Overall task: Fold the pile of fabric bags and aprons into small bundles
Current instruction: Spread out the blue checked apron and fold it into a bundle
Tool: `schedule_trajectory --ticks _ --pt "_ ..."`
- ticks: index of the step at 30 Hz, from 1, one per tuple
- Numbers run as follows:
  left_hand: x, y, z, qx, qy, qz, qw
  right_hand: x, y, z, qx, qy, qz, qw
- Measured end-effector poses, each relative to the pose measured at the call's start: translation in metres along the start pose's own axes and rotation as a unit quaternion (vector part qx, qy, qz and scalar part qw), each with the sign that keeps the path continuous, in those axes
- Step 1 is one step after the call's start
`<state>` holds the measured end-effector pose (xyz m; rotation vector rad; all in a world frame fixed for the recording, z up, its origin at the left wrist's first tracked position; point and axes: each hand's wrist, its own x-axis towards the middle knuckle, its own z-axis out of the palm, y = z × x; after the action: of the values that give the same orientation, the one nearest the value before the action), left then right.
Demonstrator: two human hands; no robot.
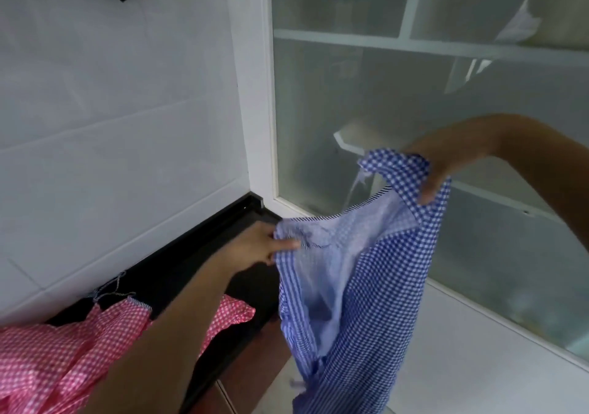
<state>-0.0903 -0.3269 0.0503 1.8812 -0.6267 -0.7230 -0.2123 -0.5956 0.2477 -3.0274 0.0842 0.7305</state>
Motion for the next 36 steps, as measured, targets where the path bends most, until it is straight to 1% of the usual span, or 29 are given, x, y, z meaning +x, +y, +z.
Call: schedule_trajectory --ticks 1,2,4,6,7,9,10,11,12,14,15,16,17,18,19,21,23,26,27,28,30,31,32,34,35,36 --pt "-0.001 0.010 -0.012 -0.083 0.021 0.004 0.996 0.004 0.009 0.004 -0.040 -0.011 0.017 0.999" --pt "-0.002 0.022 -0.022 -0.163 0.041 0.015 0.986 0.008 0.017 0.007 -0.077 -0.007 0.035 0.996" --pt "-0.002 0.042 -0.038 -0.294 0.066 0.051 0.952 0.015 0.029 0.014 -0.116 0.047 0.079 0.989" --pt "-0.003 0.058 -0.047 -0.383 0.102 0.068 0.915 0.016 0.031 0.017 -0.080 0.114 0.105 0.985" --pt "-0.003 0.065 -0.049 -0.391 0.128 0.071 0.909 0.017 0.032 0.017 -0.037 0.139 0.099 0.985" --pt "-0.010 0.079 -0.051 -0.312 0.182 0.077 0.929 0.019 0.032 0.015 0.057 0.172 0.066 0.981" --pt "-0.015 0.084 -0.050 -0.268 0.195 0.085 0.940 0.020 0.032 0.014 0.096 0.182 0.050 0.977" --pt "-0.020 0.089 -0.049 -0.249 0.192 0.097 0.944 0.019 0.029 0.013 0.129 0.185 0.047 0.973" --pt "-0.026 0.094 -0.045 -0.253 0.168 0.110 0.946 0.017 0.024 0.014 0.167 0.188 0.043 0.967" --pt "-0.035 0.098 -0.035 -0.286 0.066 0.136 0.946 0.016 0.013 0.019 0.243 0.211 0.026 0.946" --pt "-0.037 0.095 -0.028 -0.297 0.020 0.144 0.944 0.016 0.005 0.022 0.289 0.224 0.020 0.931" --pt "-0.035 0.091 -0.020 -0.283 -0.001 0.152 0.947 0.017 -0.001 0.026 0.349 0.229 0.017 0.909" --pt "-0.033 0.087 -0.012 -0.256 0.007 0.159 0.954 0.017 -0.009 0.028 0.409 0.221 0.011 0.886" --pt "-0.032 0.085 -0.006 -0.229 0.032 0.164 0.959 0.015 -0.017 0.030 0.453 0.200 0.005 0.869" --pt "-0.032 0.083 -0.001 -0.208 0.060 0.169 0.961 0.014 -0.022 0.032 0.474 0.177 0.000 0.863" --pt "-0.032 0.082 0.005 -0.183 0.077 0.178 0.964 0.009 -0.026 0.033 0.479 0.131 -0.012 0.868" --pt "-0.035 0.079 0.008 -0.155 0.034 0.160 0.974 0.003 -0.029 0.031 0.482 0.094 -0.041 0.870" --pt "-0.037 0.066 0.019 -0.104 -0.076 0.121 0.984 -0.004 -0.031 0.026 0.478 0.102 -0.062 0.870" --pt "-0.038 0.060 0.024 -0.101 -0.094 0.119 0.983 -0.005 -0.030 0.023 0.463 0.111 -0.063 0.877" --pt "-0.038 0.056 0.031 -0.108 -0.095 0.118 0.983 -0.006 -0.030 0.020 0.444 0.123 -0.053 0.886" --pt "-0.039 0.049 0.037 -0.108 -0.062 0.125 0.984 -0.006 -0.028 0.016 0.366 0.156 -0.033 0.917" --pt "-0.039 0.047 0.036 -0.075 -0.039 0.144 0.986 -0.007 -0.025 0.014 0.312 0.177 -0.020 0.933" --pt "-0.039 0.044 0.033 -0.012 -0.007 0.172 0.985 -0.005 -0.022 0.012 0.263 0.202 -0.001 0.943" --pt "-0.036 0.038 0.028 0.119 0.064 0.219 0.966 -0.006 -0.015 0.011 0.243 0.243 0.022 0.939" --pt "-0.037 0.037 0.026 0.154 0.097 0.228 0.957 -0.006 -0.010 0.011 0.248 0.257 0.024 0.934" --pt "-0.039 0.038 0.024 0.164 0.128 0.232 0.950 -0.006 -0.008 0.010 0.250 0.268 0.028 0.930"
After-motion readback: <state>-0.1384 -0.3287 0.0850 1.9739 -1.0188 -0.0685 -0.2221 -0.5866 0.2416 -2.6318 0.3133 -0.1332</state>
